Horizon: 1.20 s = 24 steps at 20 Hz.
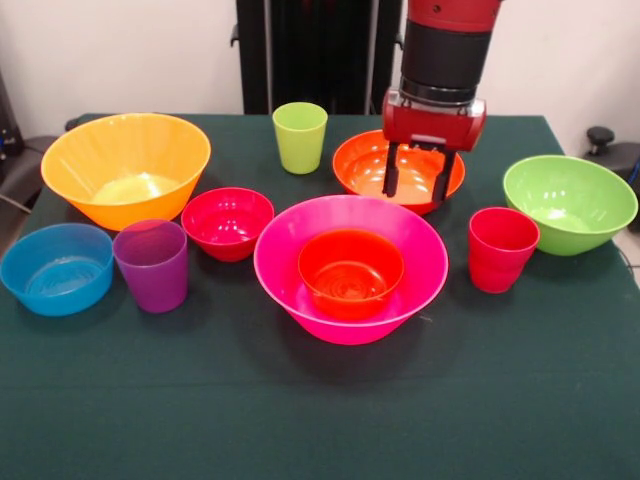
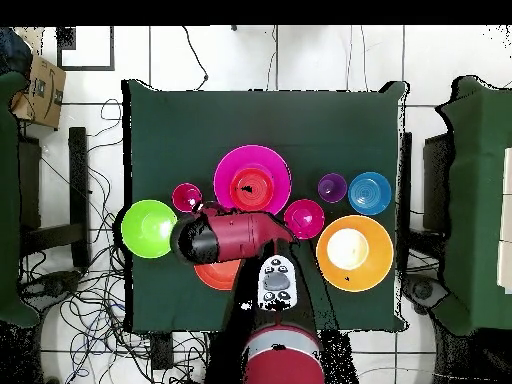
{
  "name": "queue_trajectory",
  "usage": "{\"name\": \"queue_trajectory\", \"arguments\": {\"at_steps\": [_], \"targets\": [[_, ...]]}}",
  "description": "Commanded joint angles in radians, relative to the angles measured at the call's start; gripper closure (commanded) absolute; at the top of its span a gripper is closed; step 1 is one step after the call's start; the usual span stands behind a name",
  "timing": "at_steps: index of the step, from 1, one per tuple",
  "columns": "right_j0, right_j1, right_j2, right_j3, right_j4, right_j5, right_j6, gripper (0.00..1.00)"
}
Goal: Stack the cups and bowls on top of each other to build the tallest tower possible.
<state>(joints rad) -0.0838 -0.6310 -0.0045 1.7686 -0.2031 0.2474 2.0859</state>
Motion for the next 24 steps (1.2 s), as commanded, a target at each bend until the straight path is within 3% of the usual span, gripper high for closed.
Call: {"name": "queue_trajectory", "arguments": {"at_steps": [1,18,24], "targets": [[0.026,-0.038,0.031,0.054,0.049,0.057,0.137,0.00],[0.117,-0.005,-0.018,0.142,0.083,-0.044,0.187,0.00],[0.102,-0.003,0.002,0.155,0.094,-0.002,0.151,0.00]]}}
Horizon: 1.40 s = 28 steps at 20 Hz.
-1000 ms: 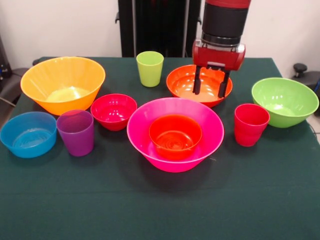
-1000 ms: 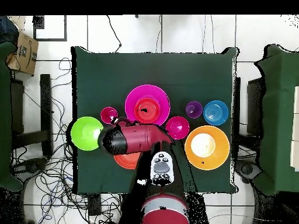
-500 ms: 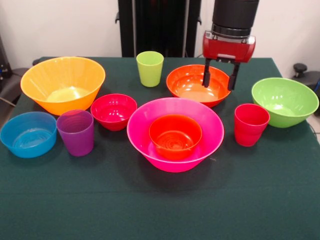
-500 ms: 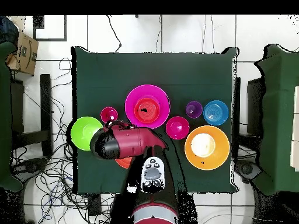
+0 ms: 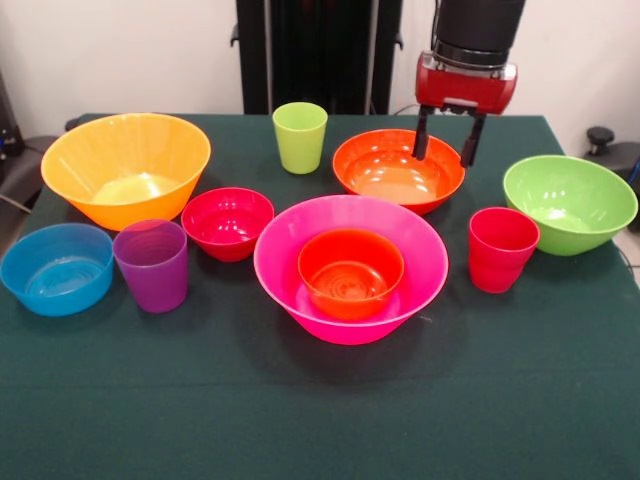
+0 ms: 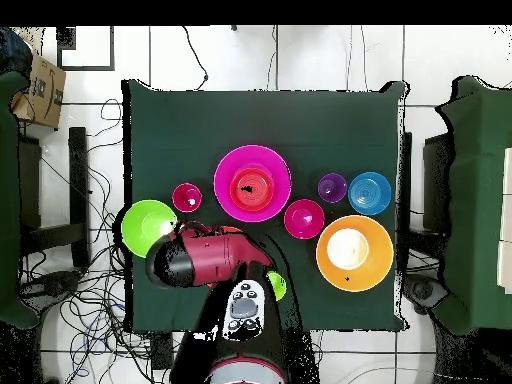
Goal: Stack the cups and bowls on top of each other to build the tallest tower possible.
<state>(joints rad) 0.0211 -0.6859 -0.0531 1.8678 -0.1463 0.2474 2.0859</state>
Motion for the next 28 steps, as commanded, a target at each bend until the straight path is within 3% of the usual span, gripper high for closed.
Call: {"name": "queue_trajectory", "arguments": {"at_steps": [1,28], "targets": [[-0.013,0.057,0.063,0.063,0.042,-0.002,0.149,0.00],[0.020,0.165,0.042,0.020,0.048,-0.094,0.165,0.00]]}}
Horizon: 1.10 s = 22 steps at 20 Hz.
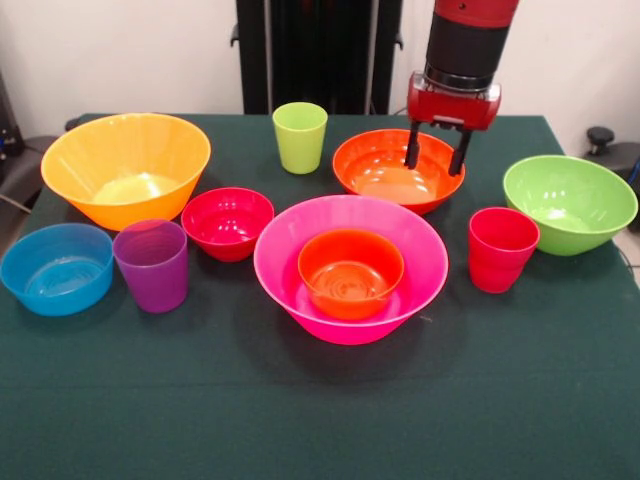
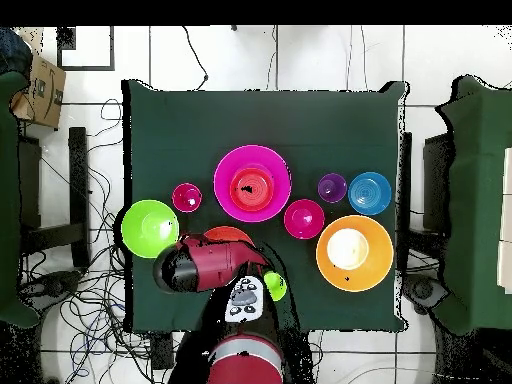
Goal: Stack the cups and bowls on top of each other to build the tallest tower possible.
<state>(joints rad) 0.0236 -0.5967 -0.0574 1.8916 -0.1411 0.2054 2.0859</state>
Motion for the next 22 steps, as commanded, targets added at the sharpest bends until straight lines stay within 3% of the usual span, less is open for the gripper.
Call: {"name": "queue_trajectory", "arguments": {"at_steps": [1,10,14,22], "targets": [[0.016,0.083,0.051,0.001,0.045,-0.057,0.168,0.00],[0.034,0.050,0.045,0.022,0.063,-0.044,0.181,0.00],[0.045,-0.001,0.040,0.028,0.080,0.013,0.174,0.00],[0.096,-0.036,0.015,0.020,0.126,0.065,0.185,0.00]]}}
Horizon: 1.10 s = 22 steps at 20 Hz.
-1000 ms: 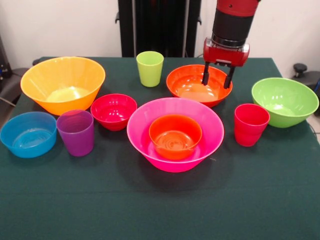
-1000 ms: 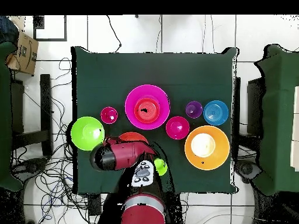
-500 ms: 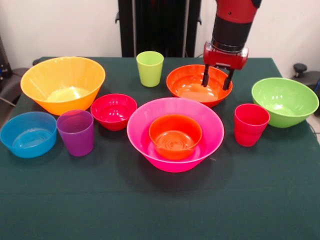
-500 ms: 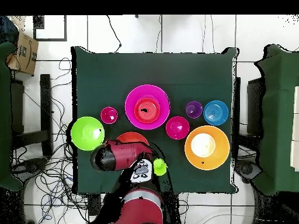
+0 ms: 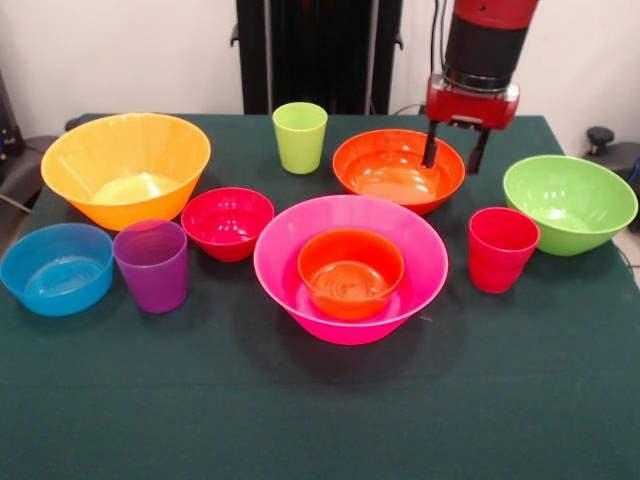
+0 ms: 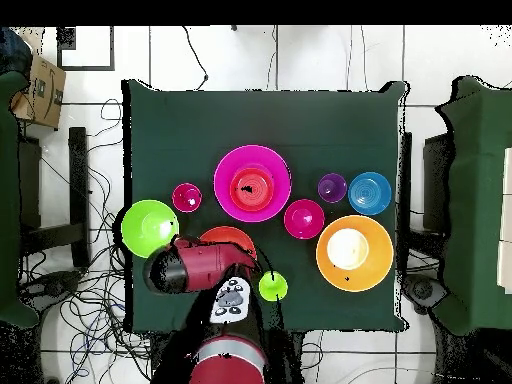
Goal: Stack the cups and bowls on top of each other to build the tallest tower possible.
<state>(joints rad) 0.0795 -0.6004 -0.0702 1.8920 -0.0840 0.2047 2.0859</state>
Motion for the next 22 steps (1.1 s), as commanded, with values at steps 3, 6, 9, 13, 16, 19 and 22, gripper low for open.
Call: {"name": "queue_trajectory", "arguments": {"at_steps": [3,6,9,13,16,19,22], "targets": [[0.056,-0.042,0.019,0.014,0.086,0.083,0.185,0.00],[0.077,-0.038,0.011,0.003,0.106,0.092,0.188,0.00],[0.111,-0.029,-0.003,-0.001,0.132,0.087,0.202,0.00],[0.143,-0.025,-0.020,-0.001,0.164,0.092,0.206,0.00],[0.166,-0.012,-0.031,-0.002,0.190,0.081,0.211,0.00],[0.181,0.004,-0.034,-0.002,0.210,0.068,0.212,0.00],[0.198,0.016,-0.040,-0.001,0.229,0.058,0.212,0.00]]}}
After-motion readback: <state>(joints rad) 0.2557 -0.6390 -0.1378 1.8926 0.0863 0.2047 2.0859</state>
